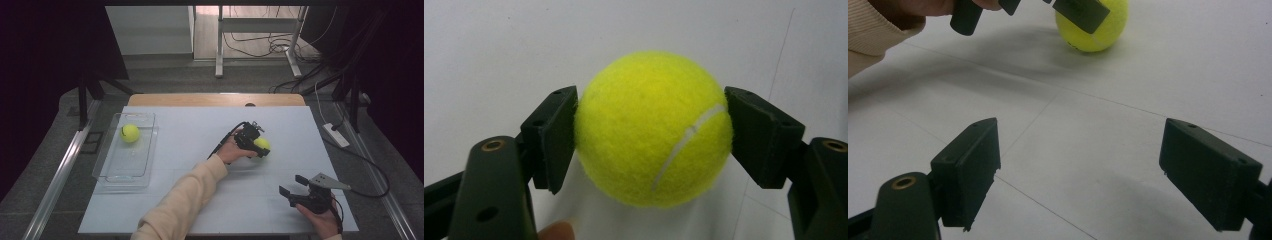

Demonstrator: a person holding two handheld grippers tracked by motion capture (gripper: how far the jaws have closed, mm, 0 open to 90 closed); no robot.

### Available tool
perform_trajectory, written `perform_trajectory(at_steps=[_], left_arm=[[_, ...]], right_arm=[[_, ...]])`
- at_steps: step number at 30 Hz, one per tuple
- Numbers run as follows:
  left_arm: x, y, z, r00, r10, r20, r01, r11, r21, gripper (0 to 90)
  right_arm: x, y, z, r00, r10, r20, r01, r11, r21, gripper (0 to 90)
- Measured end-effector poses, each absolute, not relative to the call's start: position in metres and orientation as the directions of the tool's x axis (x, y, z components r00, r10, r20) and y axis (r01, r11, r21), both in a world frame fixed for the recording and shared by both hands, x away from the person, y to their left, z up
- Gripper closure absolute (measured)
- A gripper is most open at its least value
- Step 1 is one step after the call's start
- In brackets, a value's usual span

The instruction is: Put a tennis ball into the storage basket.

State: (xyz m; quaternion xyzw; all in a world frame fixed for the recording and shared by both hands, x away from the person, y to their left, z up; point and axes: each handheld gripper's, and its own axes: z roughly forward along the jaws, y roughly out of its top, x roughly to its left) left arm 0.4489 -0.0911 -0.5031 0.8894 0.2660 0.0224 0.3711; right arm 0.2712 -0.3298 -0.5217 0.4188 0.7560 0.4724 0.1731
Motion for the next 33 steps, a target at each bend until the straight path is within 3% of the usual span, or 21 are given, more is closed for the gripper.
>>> perform_trajectory(at_steps=[33], left_arm=[[0.438,-0.064,-0.485,0.858,0.481,-0.183,0.452,-0.535,0.713,27.3]], right_arm=[[0.271,-0.329,-0.522,-0.588,0.799,0.128,0.466,0.206,0.860,16.6]])
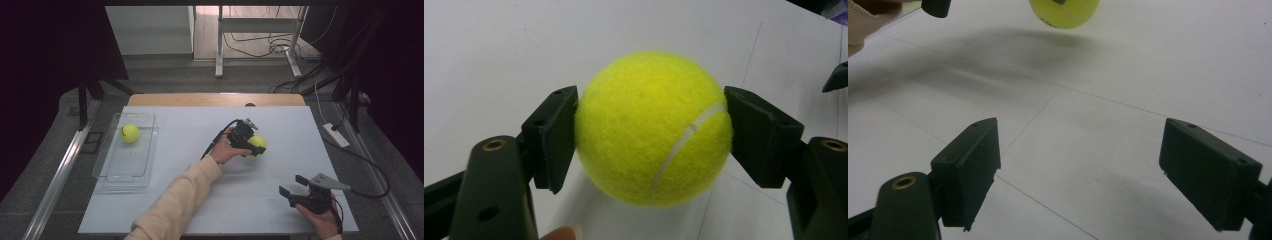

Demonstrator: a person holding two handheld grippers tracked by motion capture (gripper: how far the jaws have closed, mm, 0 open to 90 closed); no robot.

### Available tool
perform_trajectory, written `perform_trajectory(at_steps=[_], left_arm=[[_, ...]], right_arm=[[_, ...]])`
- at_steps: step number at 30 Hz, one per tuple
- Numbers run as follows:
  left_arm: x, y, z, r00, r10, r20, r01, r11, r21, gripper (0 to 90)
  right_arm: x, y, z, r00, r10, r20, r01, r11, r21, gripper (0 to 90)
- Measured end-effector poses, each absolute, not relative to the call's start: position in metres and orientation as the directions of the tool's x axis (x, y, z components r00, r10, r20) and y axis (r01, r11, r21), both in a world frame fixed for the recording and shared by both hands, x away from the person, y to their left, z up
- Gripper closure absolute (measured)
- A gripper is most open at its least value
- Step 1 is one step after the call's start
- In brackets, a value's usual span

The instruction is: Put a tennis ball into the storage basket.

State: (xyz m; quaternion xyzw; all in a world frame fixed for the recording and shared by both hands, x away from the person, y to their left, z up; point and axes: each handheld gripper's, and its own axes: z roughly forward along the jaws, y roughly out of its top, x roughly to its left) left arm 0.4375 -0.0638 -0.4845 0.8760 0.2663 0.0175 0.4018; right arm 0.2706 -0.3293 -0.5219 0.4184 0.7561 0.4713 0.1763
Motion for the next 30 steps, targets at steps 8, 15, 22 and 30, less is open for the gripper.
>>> perform_trajectory(at_steps=[8,15,22,30], left_arm=[[0.432,-0.054,-0.480,0.857,0.489,-0.162,0.440,-0.533,0.722,27.3],[0.425,-0.043,-0.475,0.855,0.498,-0.148,0.432,-0.523,0.735,27.3],[0.420,-0.030,-0.467,0.846,0.517,-0.132,0.429,-0.511,0.745,27.3],[0.416,-0.019,-0.457,0.837,0.533,-0.126,0.427,-0.492,0.758,27.3]], right_arm=[[0.270,-0.329,-0.522,-0.586,0.800,0.126,0.468,0.208,0.859,16.6],[0.271,-0.327,-0.520,-0.588,0.799,0.126,0.461,0.203,0.864,16.5],[0.271,-0.322,-0.516,-0.594,0.795,0.121,0.452,0.206,0.868,16.4],[0.272,-0.315,-0.515,-0.604,0.788,0.120,0.446,0.210,0.870,16.3]])
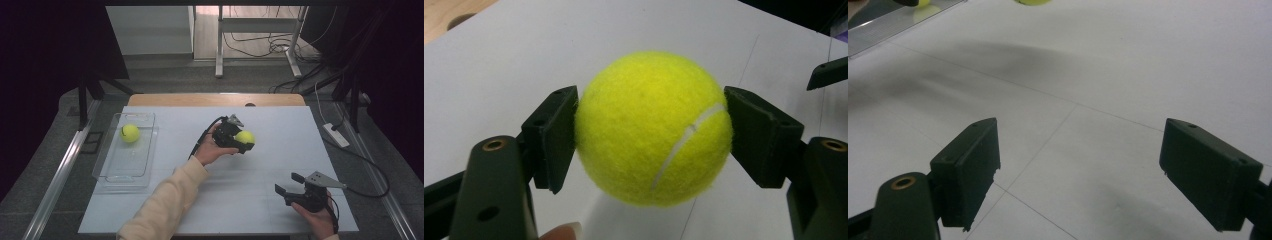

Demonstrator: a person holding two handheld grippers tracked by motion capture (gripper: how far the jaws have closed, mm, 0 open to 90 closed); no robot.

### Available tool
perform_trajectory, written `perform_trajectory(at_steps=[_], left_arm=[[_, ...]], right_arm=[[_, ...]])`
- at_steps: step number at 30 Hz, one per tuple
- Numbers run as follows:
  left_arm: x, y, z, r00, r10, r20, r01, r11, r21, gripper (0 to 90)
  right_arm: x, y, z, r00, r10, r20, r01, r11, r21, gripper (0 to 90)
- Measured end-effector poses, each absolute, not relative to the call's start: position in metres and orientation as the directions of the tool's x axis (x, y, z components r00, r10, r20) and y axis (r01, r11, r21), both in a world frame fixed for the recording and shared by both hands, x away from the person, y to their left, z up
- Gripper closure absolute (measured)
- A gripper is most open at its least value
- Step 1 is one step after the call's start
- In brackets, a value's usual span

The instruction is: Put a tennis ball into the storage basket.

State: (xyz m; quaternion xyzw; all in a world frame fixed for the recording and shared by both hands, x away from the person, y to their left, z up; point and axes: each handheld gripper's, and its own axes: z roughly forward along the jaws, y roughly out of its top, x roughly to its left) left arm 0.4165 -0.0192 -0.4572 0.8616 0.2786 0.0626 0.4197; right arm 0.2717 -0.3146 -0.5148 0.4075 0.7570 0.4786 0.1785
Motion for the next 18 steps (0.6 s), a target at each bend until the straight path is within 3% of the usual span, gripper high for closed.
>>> perform_trajectory(at_steps=[18], left_arm=[[0.411,-0.005,-0.453,0.829,0.544,-0.127,0.427,-0.472,0.771,27.3]], right_arm=[[0.270,-0.312,-0.513,-0.605,0.786,0.124,0.443,0.202,0.873,16.5]])
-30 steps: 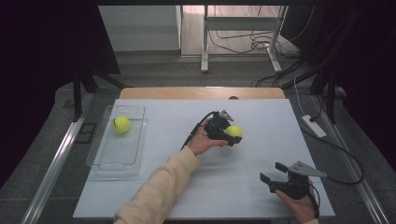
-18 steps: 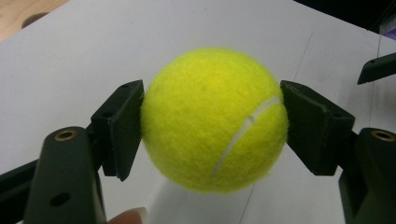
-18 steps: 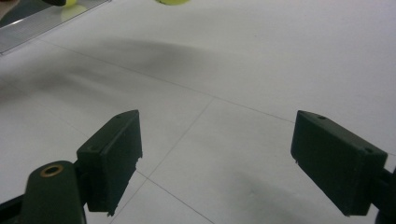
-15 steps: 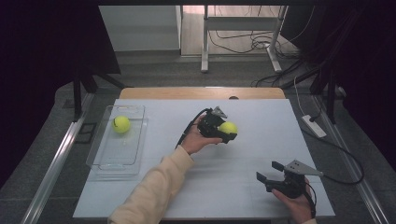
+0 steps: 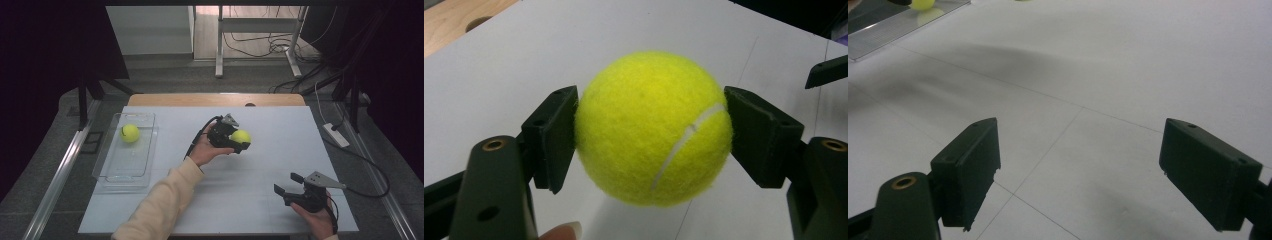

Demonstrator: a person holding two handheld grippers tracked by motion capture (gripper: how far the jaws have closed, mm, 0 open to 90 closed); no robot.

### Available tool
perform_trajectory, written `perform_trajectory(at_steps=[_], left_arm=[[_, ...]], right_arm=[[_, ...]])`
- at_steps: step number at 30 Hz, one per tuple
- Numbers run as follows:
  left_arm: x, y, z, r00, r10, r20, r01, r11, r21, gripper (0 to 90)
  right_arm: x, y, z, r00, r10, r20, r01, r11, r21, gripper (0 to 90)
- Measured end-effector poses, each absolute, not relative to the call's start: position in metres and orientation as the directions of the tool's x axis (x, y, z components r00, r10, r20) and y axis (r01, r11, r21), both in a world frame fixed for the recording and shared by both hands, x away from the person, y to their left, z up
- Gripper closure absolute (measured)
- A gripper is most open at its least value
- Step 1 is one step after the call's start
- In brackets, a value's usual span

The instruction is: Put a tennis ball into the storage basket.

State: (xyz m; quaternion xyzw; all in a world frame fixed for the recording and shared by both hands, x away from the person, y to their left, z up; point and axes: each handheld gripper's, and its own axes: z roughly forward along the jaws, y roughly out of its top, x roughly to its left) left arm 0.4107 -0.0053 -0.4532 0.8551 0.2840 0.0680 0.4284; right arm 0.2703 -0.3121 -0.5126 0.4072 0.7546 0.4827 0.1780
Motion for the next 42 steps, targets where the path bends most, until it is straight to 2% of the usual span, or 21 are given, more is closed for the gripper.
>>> perform_trajectory(at_steps=[42], left_arm=[[0.397,0.042,-0.460,0.789,0.599,-0.135,0.453,-0.419,0.787,27.3]], right_arm=[[0.271,-0.313,-0.517,-0.600,0.791,0.117,0.453,0.216,0.865,16.8]])
